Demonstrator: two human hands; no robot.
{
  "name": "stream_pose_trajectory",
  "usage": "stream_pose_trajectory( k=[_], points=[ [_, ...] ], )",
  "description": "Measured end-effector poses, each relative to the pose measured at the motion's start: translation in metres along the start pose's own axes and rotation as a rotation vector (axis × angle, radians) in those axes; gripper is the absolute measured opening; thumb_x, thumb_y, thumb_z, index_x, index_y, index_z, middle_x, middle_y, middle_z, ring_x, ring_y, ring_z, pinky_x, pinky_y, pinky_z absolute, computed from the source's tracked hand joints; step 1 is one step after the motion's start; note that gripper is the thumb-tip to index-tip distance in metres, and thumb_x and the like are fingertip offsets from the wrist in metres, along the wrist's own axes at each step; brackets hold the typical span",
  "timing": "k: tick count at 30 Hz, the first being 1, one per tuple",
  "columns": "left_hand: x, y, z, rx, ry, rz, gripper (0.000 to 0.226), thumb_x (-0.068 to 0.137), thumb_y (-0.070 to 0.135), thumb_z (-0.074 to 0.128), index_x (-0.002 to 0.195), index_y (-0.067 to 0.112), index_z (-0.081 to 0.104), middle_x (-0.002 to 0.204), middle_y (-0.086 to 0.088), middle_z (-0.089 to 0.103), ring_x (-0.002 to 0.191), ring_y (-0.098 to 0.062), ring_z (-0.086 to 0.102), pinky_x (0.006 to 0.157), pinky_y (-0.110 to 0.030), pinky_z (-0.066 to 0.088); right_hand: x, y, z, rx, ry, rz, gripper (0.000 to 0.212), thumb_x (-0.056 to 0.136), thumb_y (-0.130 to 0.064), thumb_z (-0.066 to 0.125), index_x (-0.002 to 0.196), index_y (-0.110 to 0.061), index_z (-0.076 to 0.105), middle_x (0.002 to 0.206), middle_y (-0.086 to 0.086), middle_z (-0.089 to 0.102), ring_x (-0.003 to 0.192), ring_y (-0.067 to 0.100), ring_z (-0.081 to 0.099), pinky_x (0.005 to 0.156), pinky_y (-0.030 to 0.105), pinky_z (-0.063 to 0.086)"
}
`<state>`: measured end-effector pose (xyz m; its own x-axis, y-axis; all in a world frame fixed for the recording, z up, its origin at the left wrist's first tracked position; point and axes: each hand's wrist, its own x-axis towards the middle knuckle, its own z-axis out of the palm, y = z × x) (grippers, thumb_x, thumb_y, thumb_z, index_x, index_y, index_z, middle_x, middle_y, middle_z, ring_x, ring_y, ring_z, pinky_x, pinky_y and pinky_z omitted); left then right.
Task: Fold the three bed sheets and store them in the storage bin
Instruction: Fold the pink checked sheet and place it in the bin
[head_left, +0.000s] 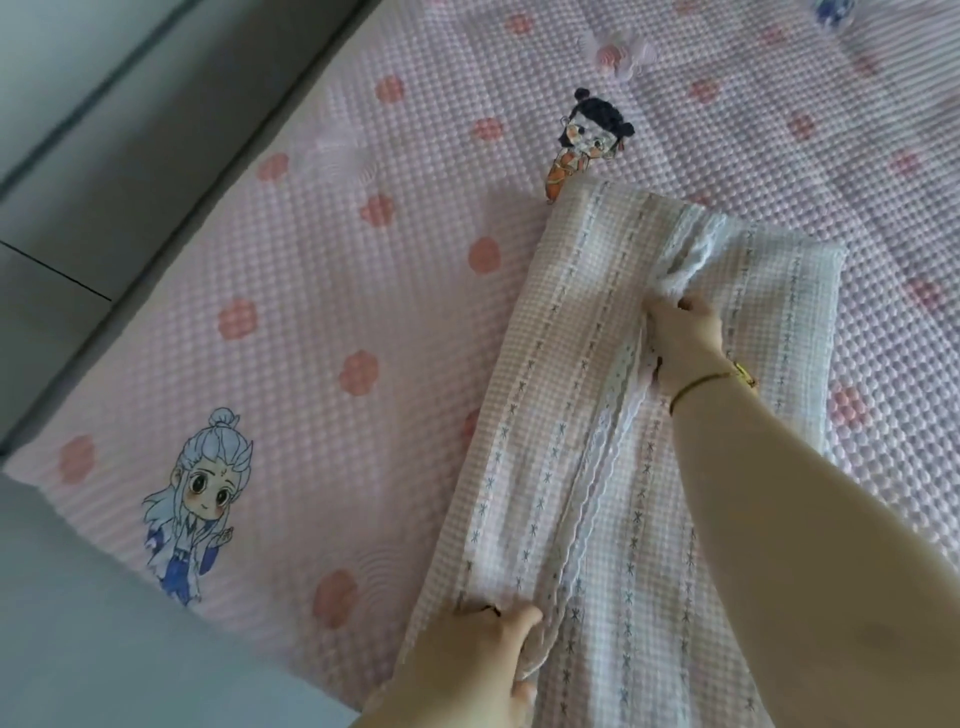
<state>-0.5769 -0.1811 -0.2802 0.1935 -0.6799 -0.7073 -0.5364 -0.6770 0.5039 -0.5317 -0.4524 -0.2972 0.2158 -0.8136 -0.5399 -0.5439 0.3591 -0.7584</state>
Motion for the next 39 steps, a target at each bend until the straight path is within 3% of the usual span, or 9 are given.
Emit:
stream_pose_trajectory(
  k=[6,9,15,21,24,27,30,35,39],
  points=[
    [-0.020,-0.023,0.020,-0.194,0.183,0.146,0.034,0.095,0.024,0.040,0.124,0.038,0.050,0.116,0.010,0.063,0.096,0.004,0.053,0.094,-0.016,0.042,-0.040,0.016,-0.014,0.054,-0.298,0.117,0.030,0.090,-0.038,0.055,0.076,-0.012,0.050,0.045,-0.001,0.055,0.037,0.011,0.054,0.041,0.020,0.047],
    [-0.026,-0.044,0.035,-0.095,0.345,0.370,0.032,0.079,0.024,0.044,0.109,0.034,0.051,0.099,0.022,0.065,0.092,0.009,0.051,0.084,-0.010,0.044,-0.084,0.053,-0.019,-0.009,-0.556,0.243,0.036,0.088,-0.034,0.056,0.090,0.001,0.056,0.071,0.010,0.063,0.058,0.019,0.061,0.056,0.028,0.056],
    [-0.046,-0.068,0.066,-0.172,0.615,0.373,0.061,0.063,0.029,0.060,0.119,0.043,0.039,0.132,0.038,0.029,0.108,0.001,0.042,0.089,-0.015,0.043,-0.178,0.122,-0.010,-0.250,-0.853,0.244,0.018,0.087,-0.017,0.061,0.096,-0.001,0.060,0.083,0.009,0.067,0.063,0.015,0.064,0.059,0.023,0.055],
    [-0.073,-0.076,0.080,-0.334,0.569,-0.041,0.065,0.048,0.063,0.042,0.110,0.050,0.026,0.100,0.024,0.044,0.087,-0.002,0.052,0.069,-0.015,0.044,-0.207,0.136,-0.025,-0.162,-0.609,0.160,0.018,0.090,-0.006,0.053,0.072,-0.010,0.052,0.063,0.003,0.056,0.041,0.006,0.050,0.041,0.016,0.042],
    [-0.080,-0.062,0.083,-0.114,0.658,0.122,0.030,0.063,0.043,0.042,0.091,0.037,0.048,0.064,0.021,0.053,0.070,-0.009,0.048,0.045,-0.011,0.032,-0.215,0.138,-0.043,-0.035,-0.497,0.093,0.016,0.090,-0.009,0.056,0.074,-0.008,0.054,0.064,0.003,0.055,0.046,0.007,0.052,0.043,0.017,0.042],
    [-0.084,-0.044,0.086,0.166,0.816,0.371,0.020,0.066,0.027,0.047,0.062,0.025,0.066,0.052,0.013,0.060,0.068,-0.007,0.043,0.057,-0.019,0.034,-0.219,0.140,-0.049,0.103,-0.446,0.101,0.009,0.089,-0.012,0.058,0.081,-0.008,0.057,0.078,0.007,0.061,0.067,0.016,0.059,0.062,0.024,0.052],
    [-0.085,-0.030,0.088,0.206,0.849,0.373,0.023,0.066,0.028,0.048,0.055,0.024,0.068,0.064,0.011,0.065,0.081,-0.007,0.044,0.071,-0.021,0.031,-0.227,0.146,-0.053,0.113,-0.565,0.142,0.014,0.087,-0.018,0.060,0.099,-0.011,0.057,0.097,0.005,0.066,0.087,0.019,0.065,0.082,0.032,0.055],
    [-0.061,-0.054,0.110,0.381,0.623,0.362,0.021,0.067,0.047,0.046,0.079,0.032,0.055,0.125,-0.003,0.060,0.143,-0.011,0.009,0.108,-0.025,0.011,-0.237,0.173,-0.065,-0.170,-0.582,0.119,0.013,0.086,-0.014,0.062,0.096,-0.015,0.055,0.081,-0.001,0.062,0.057,0.004,0.060,0.050,0.020,0.052],
    [-0.059,-0.084,0.105,0.675,0.433,0.447,0.104,0.056,0.065,0.042,0.146,0.025,0.011,0.156,0.001,0.006,0.144,-0.017,-0.007,0.115,-0.032,0.000,-0.240,0.190,-0.085,-0.280,-0.349,-0.050,0.014,0.086,-0.019,0.062,0.096,-0.023,0.054,0.079,-0.012,0.058,0.065,0.005,0.058,0.047,0.008,0.041]
  ],
)
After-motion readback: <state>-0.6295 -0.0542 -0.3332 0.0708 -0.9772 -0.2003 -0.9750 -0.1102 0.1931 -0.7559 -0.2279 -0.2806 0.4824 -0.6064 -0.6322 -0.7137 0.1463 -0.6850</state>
